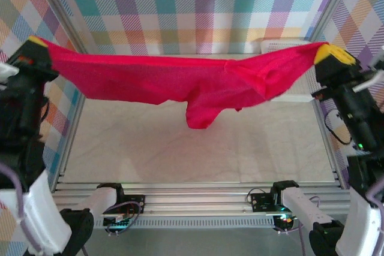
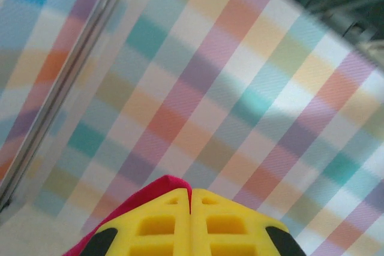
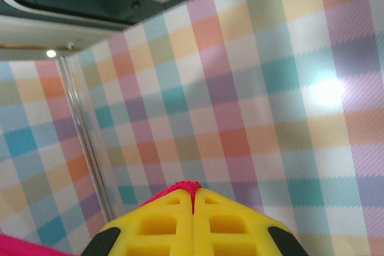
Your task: Fold the inside-out t-shirt
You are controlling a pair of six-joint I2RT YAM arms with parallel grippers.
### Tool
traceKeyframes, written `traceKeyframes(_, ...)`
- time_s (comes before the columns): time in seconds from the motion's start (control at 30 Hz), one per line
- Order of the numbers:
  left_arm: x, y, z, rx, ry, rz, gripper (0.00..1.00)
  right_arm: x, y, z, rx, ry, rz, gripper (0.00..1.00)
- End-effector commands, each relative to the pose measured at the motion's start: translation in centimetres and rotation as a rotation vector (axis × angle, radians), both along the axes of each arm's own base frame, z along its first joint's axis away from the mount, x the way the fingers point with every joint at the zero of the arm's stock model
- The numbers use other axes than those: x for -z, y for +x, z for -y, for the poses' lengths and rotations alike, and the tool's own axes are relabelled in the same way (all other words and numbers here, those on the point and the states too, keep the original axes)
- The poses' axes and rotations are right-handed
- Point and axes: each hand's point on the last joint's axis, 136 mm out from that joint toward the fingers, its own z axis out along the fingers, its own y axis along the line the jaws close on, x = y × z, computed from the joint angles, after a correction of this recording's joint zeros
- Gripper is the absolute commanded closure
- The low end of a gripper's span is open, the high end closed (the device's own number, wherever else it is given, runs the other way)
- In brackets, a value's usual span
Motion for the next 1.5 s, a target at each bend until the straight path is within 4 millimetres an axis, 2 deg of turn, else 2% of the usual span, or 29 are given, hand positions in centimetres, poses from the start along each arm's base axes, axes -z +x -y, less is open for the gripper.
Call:
traceKeyframes(0.0, -1.6, -0.3, -0.7, -0.051, 0.037, 0.049, 1.0, -2.8, -2.1, 0.6, 0.032, -0.011, 0.114, 1.0)
traceKeyframes(0.07, -1.9, -0.2, -0.8, -0.06, 0.045, 0.06, 1.0, -3.2, -1.8, 0.6, 0.04, -0.016, 0.11, 1.0)
traceKeyframes(0.13, -1.3, 1.3, -0.9, -0.063, 0.05, 0.03, 1.0, -3.0, 0.1, 0.5, 0.044, -0.025, 0.077, 1.0)
traceKeyframes(0.23, 1.1, 6.0, -0.9, -0.055, 0.059, -0.07, 1.0, -1.6, 5.1, -0.1, 0.049, -0.045, -0.019, 1.0)
traceKeyframes(0.33, 5.6, 12.4, -0.8, -0.032, 0.063, -0.223, 1.0, 1.5, 12.1, -0.9, 0.05, -0.069, -0.151, 1.0)
traceKeyframes(0.43, 12.4, 19.9, -0.6, -0.005, 0.056, -0.388, 1.0, 6.5, 19.9, -1.8, 0.046, -0.09, -0.304, 1.0)
traceKeyframes(0.47, 15.3, 22.5, -0.7, 0.001, 0.049, -0.447, 1.0, 8.7, 22.6, -2.1, 0.047, -0.096, -0.361, 1.0)
traceKeyframes(0.5, 17.7, 24.5, -0.7, 0.002, 0.046, -0.497, 1.0, 10.6, 24.9, -2.3, 0.045, -0.099, -0.41, 1.0)
traceKeyframes(0.57, 23.9, 28.8, -0.9, 0.003, 0.027, -0.617, 1.0, 15.5, 29.8, -3.1, 0.029, -0.103, -0.529, 1.0)
traceKeyframes(0.6, 26.5, 30.4, -0.9, 0.008, 0.021, -0.67, 1.0, 17.5, 31.6, -3.6, 0.014, -0.099, -0.571, 1.0)
traceKeyframes(0.63, 29.4, 32.0, -0.9, 0.008, 0.003, -0.727, 1.0, 20.2, 33.8, -4.0, 0.002, -0.092, -0.633, 1.0)
traceKeyframes(0.77, 39.4, 36.8, -1.0, 0.004, -0.056, -0.88, 1.0, 29.0, 40.3, -5.2, -0.013, -0.04, -0.801, 1.0)
traceKeyframes(0.87, 44.8, 38.9, -1.3, -0.014, -0.068, -0.964, 1.0, 34.5, 43.9, -5.9, -0.013, -0.023, -0.919, 1.0)
traceKeyframes(0.93, 47.1, 39.7, -1.6, -0.034, -0.063, -1.006, 1.0, 37.4, 45.6, -6.5, -0.015, -0.016, -0.986, 1.0)
traceKeyframes(1.03, 49.3, 40.4, -2.1, -0.05, -0.059, -1.049, 1.0, 40.9, 47.5, -7.7, -0.034, -0.008, -1.063, 1.0)
traceKeyframes(1.13, 50.8, 40.8, -2.1, -0.05, -0.054, -1.086, 0.99, 42.9, 48.8, -8.8, -0.053, 0.022, -1.106, 0.99)
traceKeyframes(1.17, 51.0, 40.9, -2.0, -0.039, -0.053, -1.093, 0.83, 43.3, 49.1, -9.3, -0.071, 0.037, -1.115, 0.8)
traceKeyframes(1.23, 50.8, 40.9, -1.9, -0.029, -0.048, -1.113, 0.41, 42.5, 49.2, -9.6, -0.08, 0.049, -1.107, 0.35)
traceKeyframes(1.27, 50.2, 40.7, -1.9, -0.03, -0.04, -1.121, 0.3, 41.8, 49.0, -9.4, -0.069, 0.054, -1.104, 0.16)
traceKeyframes(1.3, 49.4, 40.4, -2.1, -0.041, -0.036, -1.123, 0.24, 41.0, 48.6, -9.1, -0.056, 0.055, -1.103, 0.1)
traceKeyframes(1.33, 48.4, 40.0, -2.3, -0.058, -0.029, -1.123, 0.19, 39.8, 48.1, -8.9, -0.049, 0.053, -1.097, 0.09)
traceKeyframes(1.43, 44.4, 37.7, -2.3, -0.106, 0.003, -1.107, 0.17, 37.2, 45.7, -8.8, -0.06, 0.048, -1.105, 0.08)
traceKeyframes(1.47, 43.3, 36.6, -1.6, -0.1, 0.013, -1.099, 0.17, 37.5, 44.6, -8.9, -0.064, 0.042, -1.136, 0.08)
